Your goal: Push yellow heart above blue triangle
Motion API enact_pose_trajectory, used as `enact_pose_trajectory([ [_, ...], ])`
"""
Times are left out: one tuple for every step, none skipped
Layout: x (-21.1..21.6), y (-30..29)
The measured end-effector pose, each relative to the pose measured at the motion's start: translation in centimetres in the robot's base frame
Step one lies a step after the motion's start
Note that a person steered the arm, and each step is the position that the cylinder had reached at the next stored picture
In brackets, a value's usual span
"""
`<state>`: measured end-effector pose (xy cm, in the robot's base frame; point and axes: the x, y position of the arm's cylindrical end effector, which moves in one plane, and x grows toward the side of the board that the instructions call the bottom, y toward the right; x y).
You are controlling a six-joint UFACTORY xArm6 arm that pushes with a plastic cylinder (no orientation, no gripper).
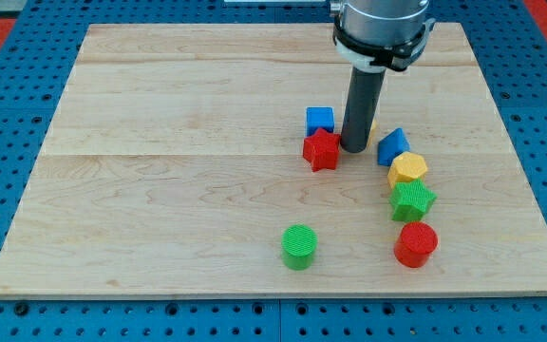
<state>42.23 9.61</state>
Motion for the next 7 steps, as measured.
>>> enact_pose_trajectory([
  [-2.8, 0.0],
  [-4.4, 0.0],
  [-4.8, 0.0],
  [-6.2, -0.5],
  [-7.2, -0.5],
  [-9.0, -0.7],
  [-10.9, -1.7],
])
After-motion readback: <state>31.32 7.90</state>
